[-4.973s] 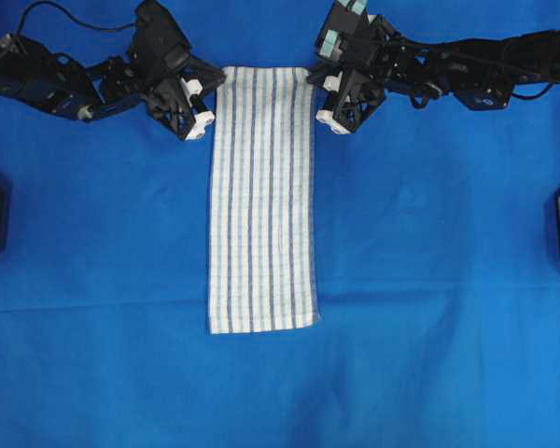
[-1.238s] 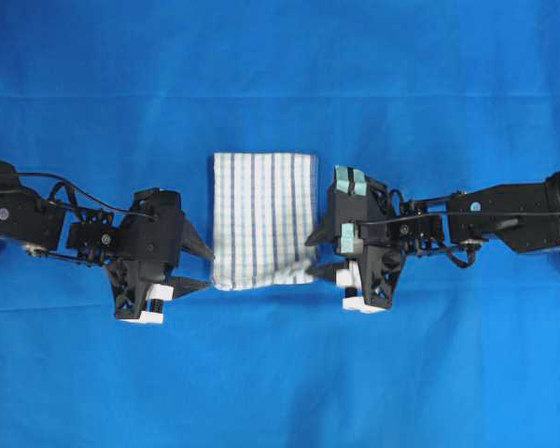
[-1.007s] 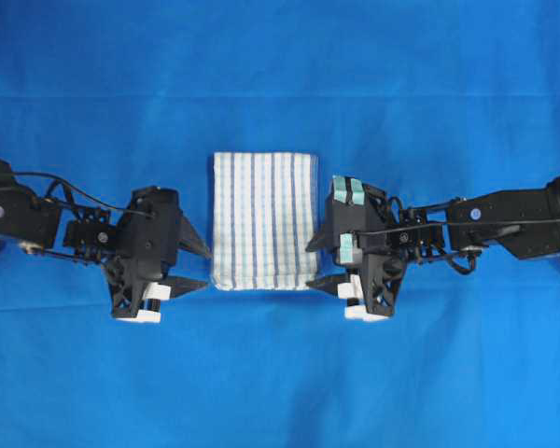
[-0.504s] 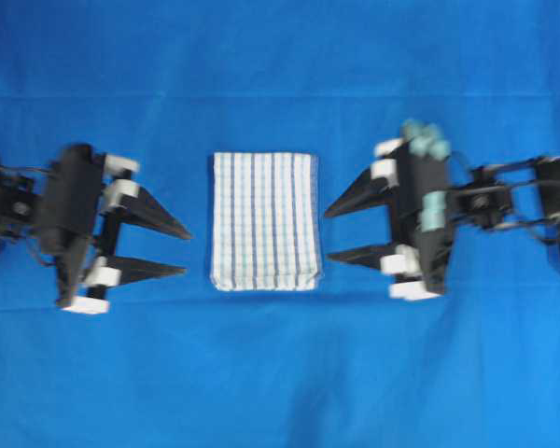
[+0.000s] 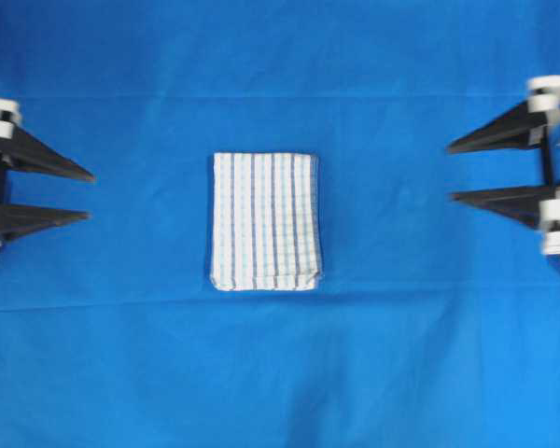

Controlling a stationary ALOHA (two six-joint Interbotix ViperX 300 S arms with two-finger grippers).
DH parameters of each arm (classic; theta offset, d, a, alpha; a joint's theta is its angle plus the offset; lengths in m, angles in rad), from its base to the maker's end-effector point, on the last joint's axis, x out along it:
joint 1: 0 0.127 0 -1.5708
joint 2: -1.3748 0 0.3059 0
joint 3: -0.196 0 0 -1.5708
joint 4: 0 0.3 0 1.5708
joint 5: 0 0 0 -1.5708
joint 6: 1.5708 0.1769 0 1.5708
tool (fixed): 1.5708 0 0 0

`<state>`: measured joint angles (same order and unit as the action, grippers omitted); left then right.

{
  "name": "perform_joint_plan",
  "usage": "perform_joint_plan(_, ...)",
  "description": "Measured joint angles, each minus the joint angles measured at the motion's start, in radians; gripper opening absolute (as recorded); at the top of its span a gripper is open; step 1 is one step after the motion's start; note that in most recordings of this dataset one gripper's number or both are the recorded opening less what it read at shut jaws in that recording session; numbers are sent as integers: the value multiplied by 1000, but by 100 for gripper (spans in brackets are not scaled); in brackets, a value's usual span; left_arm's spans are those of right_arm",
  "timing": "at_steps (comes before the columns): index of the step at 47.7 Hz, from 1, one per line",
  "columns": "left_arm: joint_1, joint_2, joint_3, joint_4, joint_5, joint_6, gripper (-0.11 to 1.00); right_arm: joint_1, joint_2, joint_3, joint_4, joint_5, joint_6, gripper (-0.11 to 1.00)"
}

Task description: Fold a vertical towel.

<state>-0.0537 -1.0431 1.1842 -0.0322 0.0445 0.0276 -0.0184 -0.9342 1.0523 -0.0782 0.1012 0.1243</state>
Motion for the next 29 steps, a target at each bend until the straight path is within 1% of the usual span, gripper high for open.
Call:
perform_joint_plan(8,17,-173,112,2,6,-2,47,-23,-201,135,3,0,5,63)
perform_joint_plan(16,17,-276,187,0,28,-12,47,-54,-321,239,23,-6,6,63)
perform_joint_plan(23,21,-298,222,0,28,-35,47,-83,-337,288,58,-26,8,62)
perform_joint_plan(29,28,-298,227,0,21,-40,47,-83,-321,299,69,-40,9,62)
